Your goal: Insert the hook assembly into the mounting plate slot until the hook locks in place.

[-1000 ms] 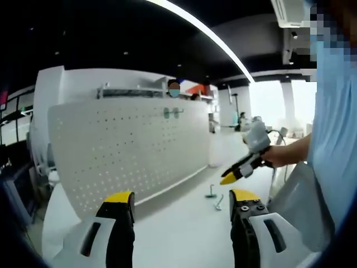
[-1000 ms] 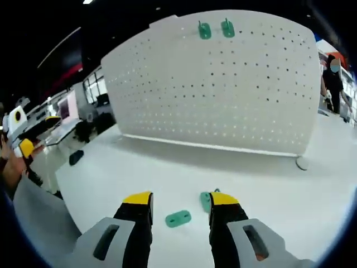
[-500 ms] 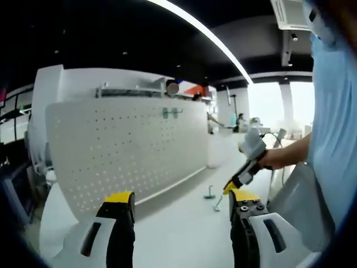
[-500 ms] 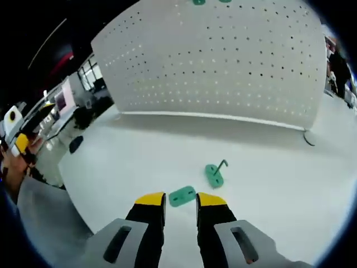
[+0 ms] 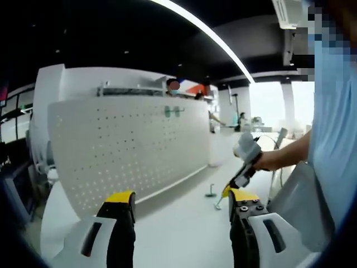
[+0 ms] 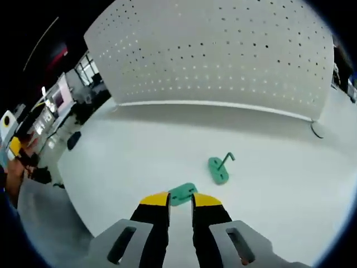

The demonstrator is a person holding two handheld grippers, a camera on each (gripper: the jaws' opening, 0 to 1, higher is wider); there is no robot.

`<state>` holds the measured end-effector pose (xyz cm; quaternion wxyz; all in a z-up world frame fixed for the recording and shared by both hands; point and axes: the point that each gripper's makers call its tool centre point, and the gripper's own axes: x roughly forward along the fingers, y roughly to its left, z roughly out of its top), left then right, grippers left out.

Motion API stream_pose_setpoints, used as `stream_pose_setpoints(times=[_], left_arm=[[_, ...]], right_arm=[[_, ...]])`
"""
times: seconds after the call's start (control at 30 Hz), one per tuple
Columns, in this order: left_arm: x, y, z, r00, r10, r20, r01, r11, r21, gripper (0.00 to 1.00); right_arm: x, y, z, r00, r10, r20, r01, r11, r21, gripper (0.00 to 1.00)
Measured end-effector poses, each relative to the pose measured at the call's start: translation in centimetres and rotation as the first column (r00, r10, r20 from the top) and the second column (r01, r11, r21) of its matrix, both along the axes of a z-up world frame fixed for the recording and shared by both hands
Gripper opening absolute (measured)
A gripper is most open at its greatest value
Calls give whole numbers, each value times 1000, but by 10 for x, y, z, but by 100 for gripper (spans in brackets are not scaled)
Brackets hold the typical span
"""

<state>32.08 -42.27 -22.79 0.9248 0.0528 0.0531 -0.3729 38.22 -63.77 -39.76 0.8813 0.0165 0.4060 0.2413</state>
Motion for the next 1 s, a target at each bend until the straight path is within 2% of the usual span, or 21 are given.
stream_pose_setpoints(times=[0.5,0.6,0.87,1.0], left_arm=[[-3,-4,-2,1000,4,-5,-4,1000,6,69],[-3,-4,-1,1000,7,-4,-6,1000,2,69],[-3,-3,-3,1000,11,-9,-11,1000,0,69],[-3,-4,-4,1000,11,-11,-11,1000,-1,68]], right_arm=[[2,-2,-4,1000,23,-2,-23,1000,-1,8],[1,-2,-6,998,54,8,-54,998,-38,8],[3,1,-4,996,91,24,-90,995,-51,8],[4,4,-1,988,145,54,-140,987,-83,8]])
